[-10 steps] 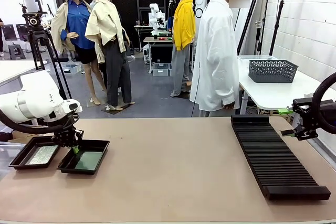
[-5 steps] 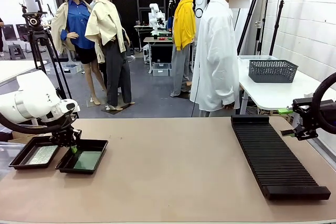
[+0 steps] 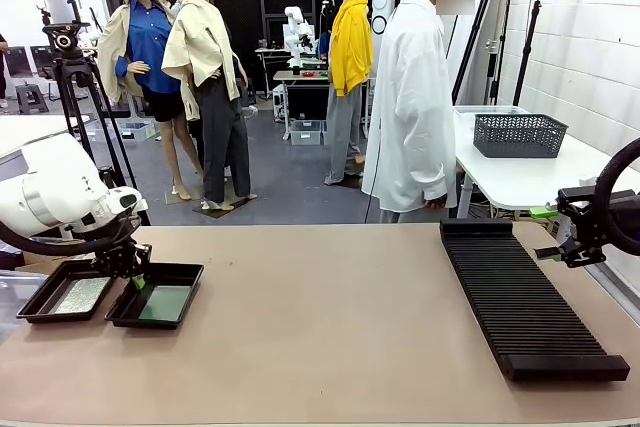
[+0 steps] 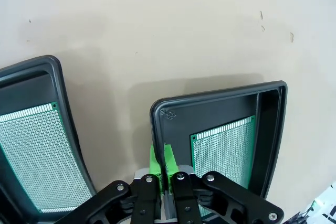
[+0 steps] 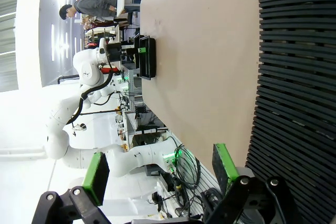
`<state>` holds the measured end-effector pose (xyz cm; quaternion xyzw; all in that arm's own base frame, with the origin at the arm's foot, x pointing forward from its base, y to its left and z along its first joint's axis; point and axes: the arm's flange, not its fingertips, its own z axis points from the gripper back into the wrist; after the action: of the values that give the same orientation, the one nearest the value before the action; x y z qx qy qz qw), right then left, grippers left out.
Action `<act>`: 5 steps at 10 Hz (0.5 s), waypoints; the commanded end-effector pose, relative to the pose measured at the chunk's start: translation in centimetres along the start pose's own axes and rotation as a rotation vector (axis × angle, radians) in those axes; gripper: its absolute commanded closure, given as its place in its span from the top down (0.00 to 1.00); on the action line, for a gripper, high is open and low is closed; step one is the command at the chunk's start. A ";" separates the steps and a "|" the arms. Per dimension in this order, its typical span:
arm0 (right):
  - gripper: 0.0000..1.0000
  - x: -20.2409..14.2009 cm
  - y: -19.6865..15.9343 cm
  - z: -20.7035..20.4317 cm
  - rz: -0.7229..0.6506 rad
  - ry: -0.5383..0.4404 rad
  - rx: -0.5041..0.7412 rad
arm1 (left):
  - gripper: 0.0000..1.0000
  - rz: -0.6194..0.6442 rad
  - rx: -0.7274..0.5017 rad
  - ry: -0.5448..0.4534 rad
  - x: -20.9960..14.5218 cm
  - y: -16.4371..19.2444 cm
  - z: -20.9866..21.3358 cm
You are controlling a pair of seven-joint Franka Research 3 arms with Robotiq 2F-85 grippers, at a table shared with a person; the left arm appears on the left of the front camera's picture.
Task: Inspect and transfer BCBs to ESD trays.
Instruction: Pick up the ESD tray and place it on the left side of the table.
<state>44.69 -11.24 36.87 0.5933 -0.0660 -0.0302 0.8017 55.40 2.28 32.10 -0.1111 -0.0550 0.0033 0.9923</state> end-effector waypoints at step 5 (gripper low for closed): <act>1.00 -0.3 0.1 -0.1 0.000 -0.007 -0.008 | 0.00 -0.003 -0.071 -0.023 1.5 1.8 0.4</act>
<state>44.69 -11.24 36.87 0.5933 -0.0660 -0.0303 0.8017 56.16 3.39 32.34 -0.1284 -0.0660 0.0100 0.9895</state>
